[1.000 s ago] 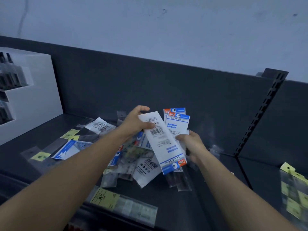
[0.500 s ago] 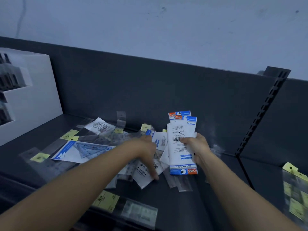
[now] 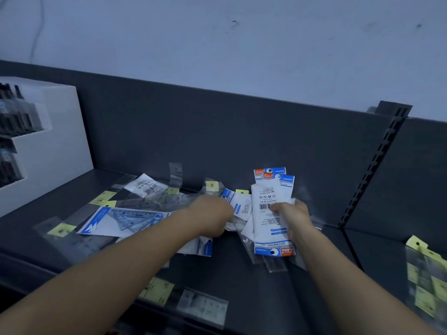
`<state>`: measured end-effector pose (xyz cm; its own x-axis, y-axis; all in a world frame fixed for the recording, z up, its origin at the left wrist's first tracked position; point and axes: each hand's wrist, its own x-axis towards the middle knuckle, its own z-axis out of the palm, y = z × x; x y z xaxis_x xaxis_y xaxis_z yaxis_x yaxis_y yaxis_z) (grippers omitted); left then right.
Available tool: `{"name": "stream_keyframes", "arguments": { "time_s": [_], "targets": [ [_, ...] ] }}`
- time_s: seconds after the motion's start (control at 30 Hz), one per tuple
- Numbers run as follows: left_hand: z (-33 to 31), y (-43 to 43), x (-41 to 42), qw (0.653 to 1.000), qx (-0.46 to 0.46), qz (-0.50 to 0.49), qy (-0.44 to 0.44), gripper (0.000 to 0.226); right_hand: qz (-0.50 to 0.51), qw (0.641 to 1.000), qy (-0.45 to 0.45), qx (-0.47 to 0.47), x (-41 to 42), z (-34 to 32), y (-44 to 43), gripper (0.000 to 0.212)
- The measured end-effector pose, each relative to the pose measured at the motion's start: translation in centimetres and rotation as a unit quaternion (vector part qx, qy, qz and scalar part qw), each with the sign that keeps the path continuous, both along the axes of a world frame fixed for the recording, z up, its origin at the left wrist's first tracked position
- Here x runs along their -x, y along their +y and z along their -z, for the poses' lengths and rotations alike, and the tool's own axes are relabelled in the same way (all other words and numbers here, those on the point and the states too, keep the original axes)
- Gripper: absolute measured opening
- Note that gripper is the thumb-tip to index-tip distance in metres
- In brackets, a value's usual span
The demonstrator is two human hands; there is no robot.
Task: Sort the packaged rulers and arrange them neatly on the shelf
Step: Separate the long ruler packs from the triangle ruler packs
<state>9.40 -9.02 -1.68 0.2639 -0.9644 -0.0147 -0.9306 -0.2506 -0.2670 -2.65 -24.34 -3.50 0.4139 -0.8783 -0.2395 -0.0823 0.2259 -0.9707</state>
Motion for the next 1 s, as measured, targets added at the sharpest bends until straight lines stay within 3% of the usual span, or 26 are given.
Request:
{"name": "stream_keyframes", "arguments": {
  "time_s": [0.27,0.53,0.63,0.73,0.83,0.93,1.0],
  "targets": [
    [-2.8,-0.2,-2.6,0.970,0.158,-0.053,0.179,0.012,0.024,1.000,-0.013,-0.004,1.2,-0.4,-0.8,0.023],
    [-6.8,-0.4,-3.4,0.939,0.244,-0.120,0.213,0.020,0.020,1.000,0.001,-0.013,1.9,0.1,-0.7,0.031],
    [-7.3,-0.7,-2.8,0.910,0.334,-0.151,0.193,0.019,0.008,1.000,-0.016,-0.024,1.6,-0.2,-0.4,0.028],
    [-6.1,-1.0,-0.7,0.871,0.443,-0.119,0.175,0.014,-0.013,0.997,-0.059,-0.048,1.2,-0.8,0.1,0.032],
    [-3.3,-1.8,1.6,0.875,0.392,-0.063,0.276,0.013,-0.022,0.993,-0.083,-0.076,0.4,-1.1,0.6,0.033],
    [-0.5,-2.3,2.9,0.874,0.219,-0.056,0.431,0.018,-0.024,0.991,-0.103,-0.078,0.0,-1.0,0.8,0.021],
    [0.7,-2.2,3.1,0.861,0.132,-0.052,0.489,0.024,-0.032,0.993,-0.092,-0.072,0.3,-0.9,0.6,0.029]
  ]
}}
